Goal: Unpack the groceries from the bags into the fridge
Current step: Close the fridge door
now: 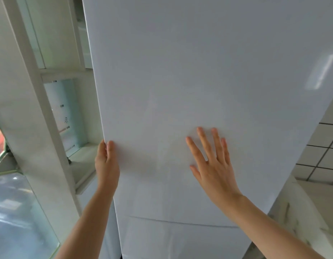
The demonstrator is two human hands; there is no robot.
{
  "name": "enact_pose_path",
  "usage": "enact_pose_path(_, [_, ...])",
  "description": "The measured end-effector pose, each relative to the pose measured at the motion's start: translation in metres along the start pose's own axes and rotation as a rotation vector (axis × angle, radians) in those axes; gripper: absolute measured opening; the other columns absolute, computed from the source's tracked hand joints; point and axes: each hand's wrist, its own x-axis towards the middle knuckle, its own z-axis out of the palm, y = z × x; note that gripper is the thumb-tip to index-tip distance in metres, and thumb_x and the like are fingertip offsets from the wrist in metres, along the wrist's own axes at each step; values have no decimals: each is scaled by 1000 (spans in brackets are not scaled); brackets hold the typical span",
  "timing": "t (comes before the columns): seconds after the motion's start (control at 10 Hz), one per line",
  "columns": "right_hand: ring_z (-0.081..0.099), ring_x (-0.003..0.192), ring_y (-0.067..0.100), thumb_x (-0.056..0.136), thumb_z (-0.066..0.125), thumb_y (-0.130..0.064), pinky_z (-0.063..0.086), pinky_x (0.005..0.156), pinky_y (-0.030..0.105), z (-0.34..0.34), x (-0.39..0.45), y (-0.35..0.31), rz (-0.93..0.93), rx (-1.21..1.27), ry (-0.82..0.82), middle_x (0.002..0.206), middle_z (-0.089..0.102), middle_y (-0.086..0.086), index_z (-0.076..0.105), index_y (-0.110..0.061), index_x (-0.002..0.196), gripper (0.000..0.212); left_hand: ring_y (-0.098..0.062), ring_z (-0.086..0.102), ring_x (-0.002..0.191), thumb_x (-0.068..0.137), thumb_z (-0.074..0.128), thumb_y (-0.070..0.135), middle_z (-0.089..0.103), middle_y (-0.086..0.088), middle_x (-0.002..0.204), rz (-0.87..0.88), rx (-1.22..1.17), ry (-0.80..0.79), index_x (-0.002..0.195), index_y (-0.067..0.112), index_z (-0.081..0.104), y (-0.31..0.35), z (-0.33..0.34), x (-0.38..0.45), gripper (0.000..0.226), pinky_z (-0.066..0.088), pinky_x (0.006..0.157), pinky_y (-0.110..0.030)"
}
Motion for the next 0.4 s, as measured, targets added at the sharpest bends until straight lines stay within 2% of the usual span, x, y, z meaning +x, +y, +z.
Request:
enact_pose_path(0.1, [10, 144, 41, 77, 76, -26, 22, 112, 60, 3, 0, 0, 5, -3, 20, 158, 13, 12, 27, -19, 149, 87, -8, 29, 61, 104, 38, 25, 32, 4, 70, 13, 1, 4, 78, 15, 42, -3, 1, 1, 28, 28, 56, -23])
enact_pose_path(0.2, [10, 144, 41, 76, 77, -25, 22, 112, 60, 3, 2, -1, 5, 2, 11, 158, 12, 11, 29, -19, 149, 87, -4, 30, 58, 104, 37, 26, 33, 8, 68, 11, -6, -28, 74, 21, 41, -2, -1, 1, 30, 29, 54, -18])
enact_pose_path(0.3, [10, 144, 42, 74, 78, -24, 23, 112, 61, -2, 1, -2, 6, 20, -14, 158, 12, 13, 29, -18, 148, 89, -3, 34, 56, 103, 39, 28, 38, 9, 66, 1, 28, -49, 77, 22, 45, -3, -6, 4, 28, 31, 60, -24])
enact_pose_path(0.4, [10, 144, 41, 75, 76, -19, 28, 110, 59, -17, -3, -4, 41, 96, -58, 157, 14, 16, 28, -12, 147, 87, -6, 49, 69, 101, 45, 30, 57, 5, 80, -28, 122, -68, 98, 15, 58, -6, -14, 1, 20, 38, 70, -32])
